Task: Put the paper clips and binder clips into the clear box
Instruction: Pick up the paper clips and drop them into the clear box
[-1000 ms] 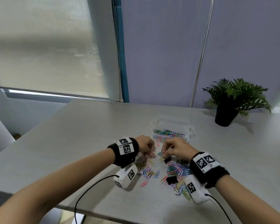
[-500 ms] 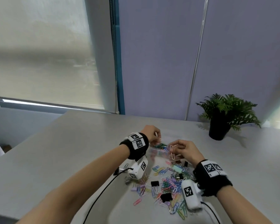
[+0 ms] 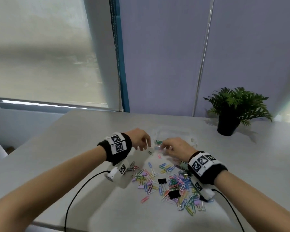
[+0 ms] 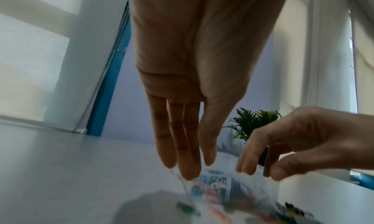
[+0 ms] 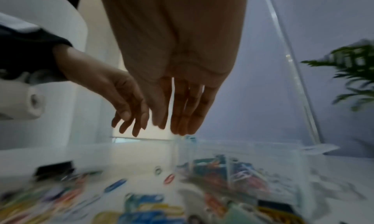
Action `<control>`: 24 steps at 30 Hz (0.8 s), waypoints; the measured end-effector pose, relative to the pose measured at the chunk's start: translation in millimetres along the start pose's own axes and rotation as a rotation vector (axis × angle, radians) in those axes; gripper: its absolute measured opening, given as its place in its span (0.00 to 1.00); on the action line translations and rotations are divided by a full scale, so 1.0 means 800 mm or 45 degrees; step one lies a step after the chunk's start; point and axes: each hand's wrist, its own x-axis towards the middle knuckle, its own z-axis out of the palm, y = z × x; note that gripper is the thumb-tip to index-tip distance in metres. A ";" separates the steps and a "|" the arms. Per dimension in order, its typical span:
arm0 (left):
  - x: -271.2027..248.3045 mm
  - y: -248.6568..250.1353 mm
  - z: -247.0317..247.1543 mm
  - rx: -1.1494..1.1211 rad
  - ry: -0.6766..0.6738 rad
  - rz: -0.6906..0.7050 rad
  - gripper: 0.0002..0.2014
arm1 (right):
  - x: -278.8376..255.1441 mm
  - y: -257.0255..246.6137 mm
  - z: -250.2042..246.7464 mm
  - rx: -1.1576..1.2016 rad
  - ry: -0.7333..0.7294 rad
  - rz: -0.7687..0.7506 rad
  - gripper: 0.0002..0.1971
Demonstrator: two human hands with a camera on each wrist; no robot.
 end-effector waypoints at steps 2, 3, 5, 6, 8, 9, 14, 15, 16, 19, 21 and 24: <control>-0.013 -0.011 0.012 0.046 -0.085 -0.028 0.14 | 0.000 -0.018 0.016 -0.136 -0.265 -0.064 0.14; -0.016 -0.015 0.018 0.070 -0.117 -0.036 0.14 | 0.001 -0.024 0.023 -0.240 -0.374 -0.072 0.18; -0.018 -0.013 0.029 0.127 -0.145 -0.030 0.14 | 0.006 -0.027 0.029 -0.375 -0.507 -0.066 0.25; -0.019 -0.008 0.034 0.187 -0.142 -0.020 0.15 | 0.008 -0.026 0.029 -0.397 -0.534 -0.060 0.28; -0.014 0.003 0.047 0.326 -0.128 0.007 0.20 | 0.008 -0.019 0.029 -0.416 -0.526 -0.061 0.29; -0.010 0.010 0.055 0.356 -0.132 0.000 0.24 | 0.007 -0.014 0.029 -0.424 -0.506 -0.067 0.28; -0.003 0.047 0.093 0.383 -0.122 -0.118 0.39 | -0.008 0.002 0.039 -0.318 -0.339 -0.065 0.22; -0.001 0.051 0.097 0.375 -0.086 -0.123 0.38 | -0.007 0.006 0.042 -0.328 -0.318 -0.077 0.22; 0.001 0.053 0.099 0.346 -0.055 -0.126 0.36 | -0.007 0.008 0.044 -0.340 -0.313 -0.069 0.21; 0.007 0.049 0.092 0.302 -0.061 -0.111 0.28 | -0.007 0.011 0.047 -0.317 -0.311 -0.040 0.19; 0.009 0.043 0.086 0.292 -0.088 -0.099 0.21 | -0.008 0.010 0.048 -0.269 -0.300 -0.041 0.11; 0.012 0.035 0.083 0.247 -0.073 -0.084 0.17 | -0.008 0.006 0.048 -0.255 -0.323 -0.018 0.09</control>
